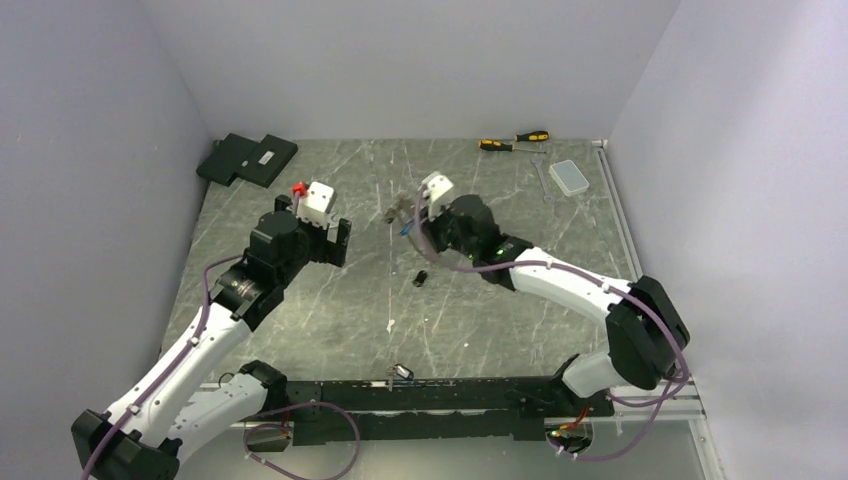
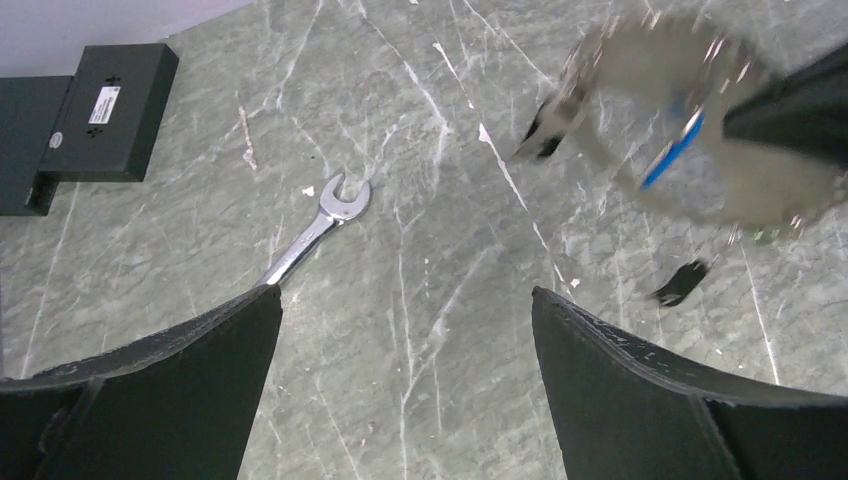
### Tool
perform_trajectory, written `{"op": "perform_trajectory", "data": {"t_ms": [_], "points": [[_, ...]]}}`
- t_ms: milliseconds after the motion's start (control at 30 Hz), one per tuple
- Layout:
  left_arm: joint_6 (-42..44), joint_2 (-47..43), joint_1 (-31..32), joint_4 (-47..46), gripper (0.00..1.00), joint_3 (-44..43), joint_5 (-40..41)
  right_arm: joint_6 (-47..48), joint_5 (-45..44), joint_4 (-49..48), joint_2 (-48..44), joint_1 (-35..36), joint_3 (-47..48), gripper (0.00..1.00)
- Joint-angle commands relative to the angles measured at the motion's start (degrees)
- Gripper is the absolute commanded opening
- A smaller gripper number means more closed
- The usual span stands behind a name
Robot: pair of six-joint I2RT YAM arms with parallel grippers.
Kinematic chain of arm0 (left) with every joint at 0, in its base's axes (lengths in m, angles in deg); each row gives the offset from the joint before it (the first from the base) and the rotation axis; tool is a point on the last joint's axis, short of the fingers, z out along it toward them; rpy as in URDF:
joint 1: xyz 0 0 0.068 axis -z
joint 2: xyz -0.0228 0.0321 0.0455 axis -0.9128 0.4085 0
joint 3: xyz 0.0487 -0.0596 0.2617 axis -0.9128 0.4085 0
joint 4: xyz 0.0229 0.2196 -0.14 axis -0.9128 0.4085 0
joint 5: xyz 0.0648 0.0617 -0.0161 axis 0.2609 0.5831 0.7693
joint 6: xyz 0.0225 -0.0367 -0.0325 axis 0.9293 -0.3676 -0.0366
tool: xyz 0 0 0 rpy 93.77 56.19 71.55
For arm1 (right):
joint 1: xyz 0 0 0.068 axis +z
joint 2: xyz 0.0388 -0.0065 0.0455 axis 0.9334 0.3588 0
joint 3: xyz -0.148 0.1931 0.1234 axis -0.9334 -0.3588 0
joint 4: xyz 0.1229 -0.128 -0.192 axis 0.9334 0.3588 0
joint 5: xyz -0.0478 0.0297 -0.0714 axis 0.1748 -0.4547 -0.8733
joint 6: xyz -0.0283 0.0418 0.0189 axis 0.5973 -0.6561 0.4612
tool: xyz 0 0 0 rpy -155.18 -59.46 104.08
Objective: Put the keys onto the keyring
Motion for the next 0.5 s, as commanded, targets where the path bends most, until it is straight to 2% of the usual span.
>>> {"op": "perform_trajectory", "data": {"t_ms": [0,67,167,300,467], "points": [[1.76,-1.78,-0.08,-1.95,0.99,-1.66,1.77,-8.33,-0.76,-2.64,-3.43,-8.33,2.41,0.0],[1.97,-2.07,-0.08,-2.24,0.99,-1.48,1.06,-12.77,3.32,-3.66,-3.9,-12.8,1.12,0.0],[1.97,-1.68,-0.09,-1.73,1.0,-1.82,0.35,-25.21,17.4,-8.98,1.52,-19.31,-1.28,0.0],[1.98,-0.92,-0.08,-0.73,1.0,-2.34,0.61,-32.35,32.29,-10.53,12.65,-20.24,2.3,0.0],[2.2,-0.98,-0.08,-0.75,0.99,-2.21,0.52,-41.24,42.96,-19.32,20.47,-19.84,3.65,0.0]]}}
